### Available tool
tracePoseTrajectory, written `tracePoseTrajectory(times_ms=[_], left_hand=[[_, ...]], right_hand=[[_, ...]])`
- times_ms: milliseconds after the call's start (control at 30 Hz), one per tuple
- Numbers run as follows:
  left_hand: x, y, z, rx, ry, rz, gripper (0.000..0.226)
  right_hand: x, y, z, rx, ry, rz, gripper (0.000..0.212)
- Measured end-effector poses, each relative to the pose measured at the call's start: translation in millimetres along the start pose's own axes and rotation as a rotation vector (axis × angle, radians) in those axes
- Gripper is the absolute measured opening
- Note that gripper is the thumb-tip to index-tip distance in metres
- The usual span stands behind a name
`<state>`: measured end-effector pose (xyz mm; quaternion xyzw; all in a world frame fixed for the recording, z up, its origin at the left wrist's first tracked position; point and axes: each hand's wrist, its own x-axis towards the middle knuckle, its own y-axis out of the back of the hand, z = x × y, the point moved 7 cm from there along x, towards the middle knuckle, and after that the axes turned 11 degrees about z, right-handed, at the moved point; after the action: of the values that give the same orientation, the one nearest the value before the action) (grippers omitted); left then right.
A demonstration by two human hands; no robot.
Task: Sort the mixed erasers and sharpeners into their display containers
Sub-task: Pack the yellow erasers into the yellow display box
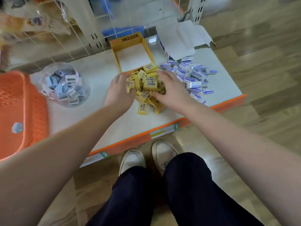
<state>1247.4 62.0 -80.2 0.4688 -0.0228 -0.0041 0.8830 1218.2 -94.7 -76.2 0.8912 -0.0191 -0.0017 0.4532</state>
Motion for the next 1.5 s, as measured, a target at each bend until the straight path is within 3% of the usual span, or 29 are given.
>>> tracePoseTrajectory(times_ms=[133,400,533,833,1333,1500], left_hand=[[24.3,-7.8,0.8,-0.002,0.002,0.064,0.049],[65.9,-40.4,13.9,0.000,-0.059,0.023,0.049],[55.3,-40.5,10.5,0.025,-0.135,-0.002,0.043],[40.4,-37.9,6.5,0.008,-0.117,0.051,0.038],[13.8,-19.8,-9.6,-0.042,-0.052,0.080,0.031],[10.4,-9.9,-20.4,-0.080,0.048,0.052,0.027]], right_hand=[[14.9,-9.4,-0.8,0.009,0.072,0.011,0.079],[22.1,0.3,4.5,0.025,0.135,0.073,0.079],[6.3,-3.2,3.7,0.085,0.129,0.117,0.071],[7.8,-7.9,-5.9,0.169,0.148,0.255,0.044],[2.9,-7.5,-10.0,0.121,0.162,0.141,0.038],[9.4,2.6,-8.4,0.246,0.045,0.075,0.035]])
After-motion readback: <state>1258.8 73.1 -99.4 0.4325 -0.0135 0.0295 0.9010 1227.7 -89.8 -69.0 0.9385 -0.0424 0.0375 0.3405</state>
